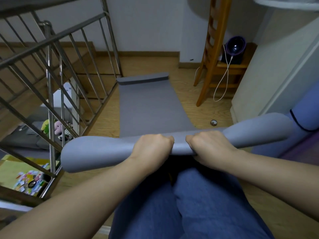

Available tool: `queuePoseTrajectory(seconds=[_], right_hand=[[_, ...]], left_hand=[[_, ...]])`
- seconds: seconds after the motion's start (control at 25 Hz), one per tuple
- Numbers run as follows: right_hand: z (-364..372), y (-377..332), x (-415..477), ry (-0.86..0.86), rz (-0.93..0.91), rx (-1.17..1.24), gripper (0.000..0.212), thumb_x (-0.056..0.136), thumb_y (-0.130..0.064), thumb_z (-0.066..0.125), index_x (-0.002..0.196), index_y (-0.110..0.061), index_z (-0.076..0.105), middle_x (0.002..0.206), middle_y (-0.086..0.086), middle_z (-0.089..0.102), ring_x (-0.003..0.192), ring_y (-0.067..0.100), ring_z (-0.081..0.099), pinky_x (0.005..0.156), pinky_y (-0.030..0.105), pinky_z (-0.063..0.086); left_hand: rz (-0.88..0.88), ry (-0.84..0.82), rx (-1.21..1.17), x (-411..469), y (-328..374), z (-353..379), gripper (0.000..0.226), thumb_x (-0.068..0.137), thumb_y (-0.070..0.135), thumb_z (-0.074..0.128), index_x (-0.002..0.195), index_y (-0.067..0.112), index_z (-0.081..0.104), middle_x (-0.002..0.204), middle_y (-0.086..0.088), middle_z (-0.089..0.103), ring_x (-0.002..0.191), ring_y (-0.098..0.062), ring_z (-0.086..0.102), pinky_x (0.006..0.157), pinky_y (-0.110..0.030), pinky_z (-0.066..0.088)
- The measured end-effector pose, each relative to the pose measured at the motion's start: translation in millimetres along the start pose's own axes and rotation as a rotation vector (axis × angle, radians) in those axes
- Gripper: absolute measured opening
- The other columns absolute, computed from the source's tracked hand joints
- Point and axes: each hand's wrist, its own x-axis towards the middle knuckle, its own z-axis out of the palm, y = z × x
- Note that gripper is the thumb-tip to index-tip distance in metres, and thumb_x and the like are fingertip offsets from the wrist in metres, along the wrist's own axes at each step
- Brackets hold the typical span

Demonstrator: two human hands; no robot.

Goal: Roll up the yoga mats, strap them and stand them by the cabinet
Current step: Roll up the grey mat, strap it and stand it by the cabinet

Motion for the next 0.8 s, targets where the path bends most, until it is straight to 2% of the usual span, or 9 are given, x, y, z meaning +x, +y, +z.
queuePoseTrajectory(seconds=[0.12, 0.28, 0.36, 0.48, 0.56, 0.64, 0.68, 0.72, 0.8], right_hand=[[7.3, -1.6, 9.2, -0.129, 0.056, 0.041, 0.019, 0.085, -0.015, 0.052, 0.103, -0.019, 0.058, 0.106, 0.005, 0.064, 0.097, 0.028, 0.062, 0.064, 0.03, 0.034], [31.2, -17.7, 13.5, -0.484, 0.033, 0.182, 0.025, 0.083, -0.015, 0.055, 0.107, -0.018, 0.061, 0.098, 0.005, 0.059, 0.084, 0.025, 0.056, 0.067, 0.028, 0.04], [37.2, -19.4, 16.5, -0.555, 0.024, 0.265, 0.024, 0.083, -0.015, 0.056, 0.106, -0.017, 0.062, 0.09, 0.003, 0.054, 0.078, 0.022, 0.051, 0.065, 0.026, 0.039], [39.6, -14.8, 24.5, -0.587, 0.038, 0.364, 0.017, 0.079, -0.013, 0.062, 0.096, -0.017, 0.062, 0.086, 0.004, 0.055, 0.075, 0.022, 0.052, 0.052, 0.024, 0.038], [41.0, -11.5, 27.4, -0.607, 0.039, 0.424, 0.015, 0.077, -0.013, 0.067, 0.088, -0.018, 0.057, 0.084, 0.004, 0.056, 0.074, 0.02, 0.053, 0.049, 0.022, 0.035], [43.6, -8.3, 29.6, -0.627, 0.041, 0.484, 0.017, 0.075, -0.013, 0.07, 0.084, -0.017, 0.056, 0.082, 0.003, 0.056, 0.072, 0.019, 0.052, 0.049, 0.021, 0.035], [45.7, -7.6, 31.0, -0.635, 0.039, 0.504, 0.017, 0.074, -0.013, 0.07, 0.082, -0.018, 0.056, 0.082, 0.003, 0.057, 0.071, 0.018, 0.053, 0.05, 0.022, 0.035], [47.0, -7.5, 32.5, -0.637, 0.028, 0.508, 0.017, 0.073, -0.013, 0.071, 0.081, -0.018, 0.057, 0.082, 0.003, 0.057, 0.071, 0.018, 0.053, 0.051, 0.022, 0.036], [48.5, -8.4, 32.6, -0.624, 0.016, 0.484, 0.017, 0.074, -0.016, 0.072, 0.083, -0.019, 0.057, 0.083, 0.003, 0.057, 0.072, 0.019, 0.054, 0.051, 0.022, 0.036]], left_hand=[[0.013, -0.063, 0.025, 2.8, 3.1, 7.3, 0.015, 0.09, 0.014, 0.047, 0.104, 0.017, 0.053, 0.105, -0.006, 0.065, 0.096, -0.033, 0.063, 0.062, -0.033, 0.033], [-0.031, -0.438, -0.166, -7.3, 14.6, 37.1, 0.025, 0.086, 0.017, 0.055, 0.111, 0.016, 0.058, 0.113, -0.01, 0.062, 0.099, -0.03, 0.061, 0.071, -0.032, 0.04], [-0.019, -0.545, -0.296, -6.5, 9.6, 42.0, 0.03, 0.084, 0.028, 0.064, 0.11, 0.017, 0.058, 0.111, -0.007, 0.063, 0.097, -0.027, 0.06, 0.071, -0.03, 0.042], [0.03, -0.465, -0.377, -9.1, -2.9, 41.5, 0.045, 0.081, 0.049, 0.067, 0.108, 0.017, 0.051, 0.108, -0.008, 0.062, 0.096, -0.027, 0.057, 0.072, -0.033, 0.041], [0.079, -0.213, -0.198, -22.2, -3.2, 48.0, 0.049, 0.081, 0.052, 0.065, 0.111, 0.016, 0.051, 0.105, -0.008, 0.061, 0.095, -0.028, 0.057, 0.072, -0.036, 0.043], [0.1, -0.058, 0.048, -37.4, 4.8, 56.3, 0.047, 0.065, 0.044, 0.079, 0.098, 0.016, 0.06, 0.082, -0.006, 0.06, 0.071, -0.028, 0.06, 0.057, -0.034, 0.042], [0.086, -0.017, 0.07, -41.5, 9.4, 57.0, 0.044, 0.057, 0.038, 0.084, 0.088, 0.016, 0.062, 0.071, -0.004, 0.058, 0.06, -0.026, 0.058, 0.051, -0.032, 0.039], [0.078, -0.026, 0.062, -41.7, 12.2, 57.3, 0.04, 0.057, 0.034, 0.083, 0.084, 0.017, 0.059, 0.068, -0.004, 0.057, 0.056, -0.026, 0.057, 0.049, -0.03, 0.036], [-0.007, -0.127, -0.009, -34.2, 11.9, 50.6, 0.027, 0.078, 0.029, 0.068, 0.097, 0.017, 0.053, 0.084, -0.006, 0.064, 0.072, -0.03, 0.064, 0.055, -0.032, 0.035]])
